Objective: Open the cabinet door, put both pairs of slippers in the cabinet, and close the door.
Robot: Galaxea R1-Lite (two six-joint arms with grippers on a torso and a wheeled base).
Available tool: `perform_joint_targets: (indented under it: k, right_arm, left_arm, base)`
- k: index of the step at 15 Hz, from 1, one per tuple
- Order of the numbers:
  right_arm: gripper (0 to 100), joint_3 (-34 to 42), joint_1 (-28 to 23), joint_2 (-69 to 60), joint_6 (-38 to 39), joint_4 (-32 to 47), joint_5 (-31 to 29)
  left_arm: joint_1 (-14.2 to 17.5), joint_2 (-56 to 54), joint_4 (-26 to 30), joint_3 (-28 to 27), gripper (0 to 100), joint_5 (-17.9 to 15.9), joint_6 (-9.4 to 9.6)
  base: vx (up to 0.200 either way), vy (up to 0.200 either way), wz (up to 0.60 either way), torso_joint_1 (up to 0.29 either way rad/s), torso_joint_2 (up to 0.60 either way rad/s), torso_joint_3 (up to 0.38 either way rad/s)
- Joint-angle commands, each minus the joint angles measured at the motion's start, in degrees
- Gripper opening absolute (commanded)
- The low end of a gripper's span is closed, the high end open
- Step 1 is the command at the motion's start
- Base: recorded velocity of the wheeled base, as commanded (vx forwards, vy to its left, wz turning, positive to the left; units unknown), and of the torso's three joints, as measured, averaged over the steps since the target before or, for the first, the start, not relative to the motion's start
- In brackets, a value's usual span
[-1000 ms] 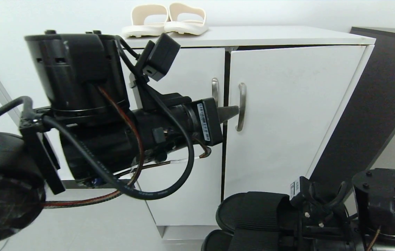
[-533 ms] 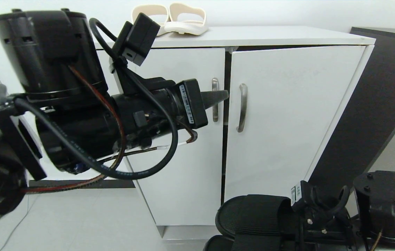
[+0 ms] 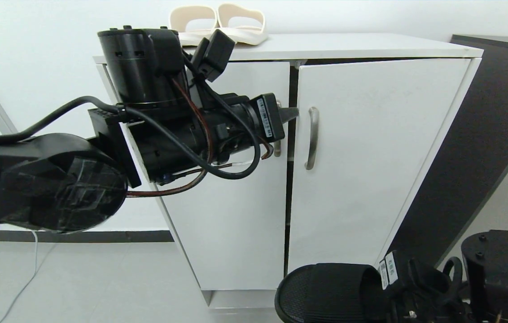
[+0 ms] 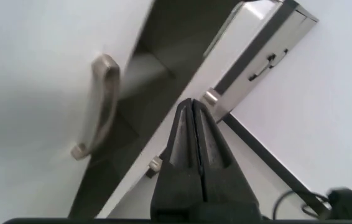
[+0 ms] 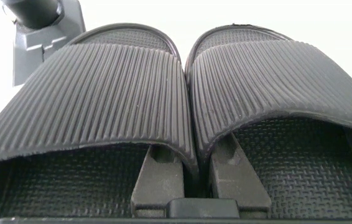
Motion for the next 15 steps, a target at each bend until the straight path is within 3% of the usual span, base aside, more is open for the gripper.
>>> perform_joint_targets:
  k: [1,13,14,15]
  right_arm:
    - [0,0.5,0.2,-0.3,-0.1,0.0,-0.1]
    - [0,0.8,0.4,0.0,-0.2,0.0,-0.1]
    - [0,0.8,0.4,0.0,-0.2,0.0,-0.1]
    - [0,0.9,0.4,0.0,-0.3,0.0,-0.1]
  left_arm:
    - [0.2,2.2,0.0,-1.1,0,0.0,-0.05]
    - [1.0,-0.6,0.0,2.3,0,0.2,0.04]
    - [1.0,-0.4,0.0,2.9,100,0.2,0.21]
    - [1.0,-0.3,0.0,3.0,100,0.0,0.13]
  base:
    - [0.0,0.0,0.0,0.0,0.0,0.0]
    - [0.0,0.0,0.0,0.0,0.0,0.0]
    - [0.0,0.0,0.0,0.0,0.0,0.0]
    - [0.0,0.0,0.0,0.0,0.0,0.0]
